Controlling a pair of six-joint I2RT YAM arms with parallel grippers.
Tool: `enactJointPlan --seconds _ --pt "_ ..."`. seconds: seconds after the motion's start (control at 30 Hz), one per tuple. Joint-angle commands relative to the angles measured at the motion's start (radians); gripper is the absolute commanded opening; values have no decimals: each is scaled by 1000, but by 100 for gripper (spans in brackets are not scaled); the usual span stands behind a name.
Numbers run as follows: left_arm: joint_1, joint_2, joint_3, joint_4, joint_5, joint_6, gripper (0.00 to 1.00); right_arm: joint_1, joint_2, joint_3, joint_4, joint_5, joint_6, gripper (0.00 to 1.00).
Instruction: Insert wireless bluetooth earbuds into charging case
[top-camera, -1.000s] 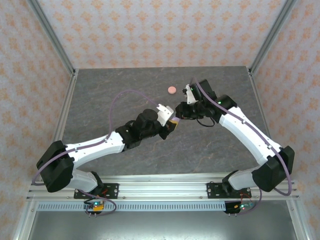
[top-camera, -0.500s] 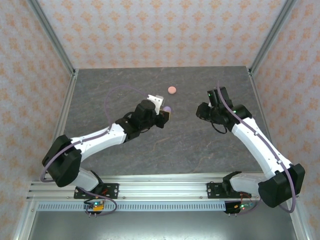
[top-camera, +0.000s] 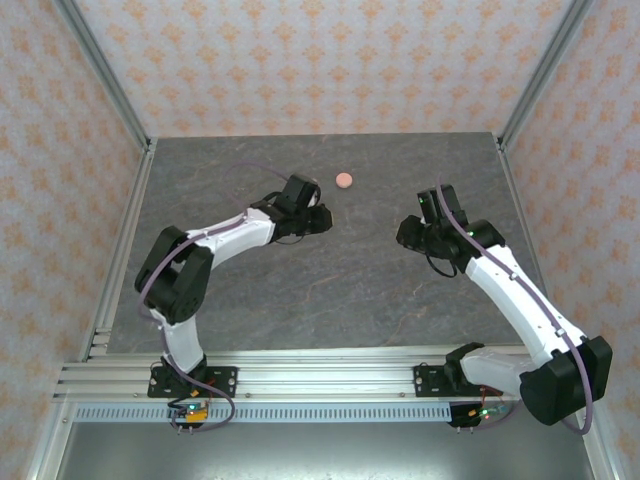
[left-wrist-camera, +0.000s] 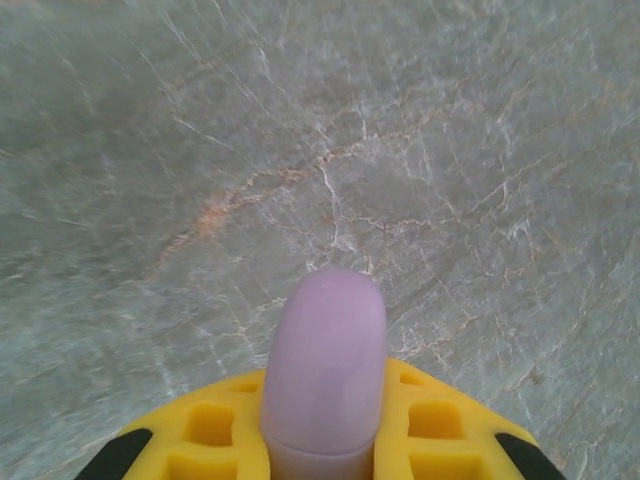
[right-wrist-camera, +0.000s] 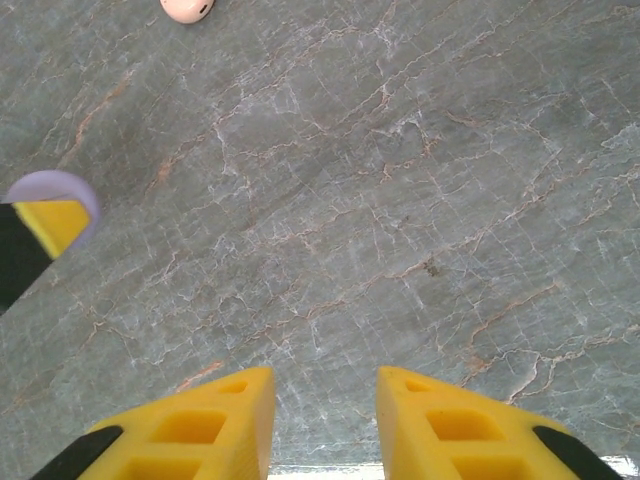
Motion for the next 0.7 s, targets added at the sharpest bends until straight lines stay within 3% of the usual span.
enactJointPlan --seconds 0.0,0.13,0.67 --pt "14 48 79 -52 91 -43 2 -4 -5 -18 15 28 -2 33" --pt "18 155 156 -70 122 -39 2 -5 -1 -29 12 26 -7 35" --pt "18 332 312 -70 198 -32 2 -4 27 -38 26 -7 -3 35"
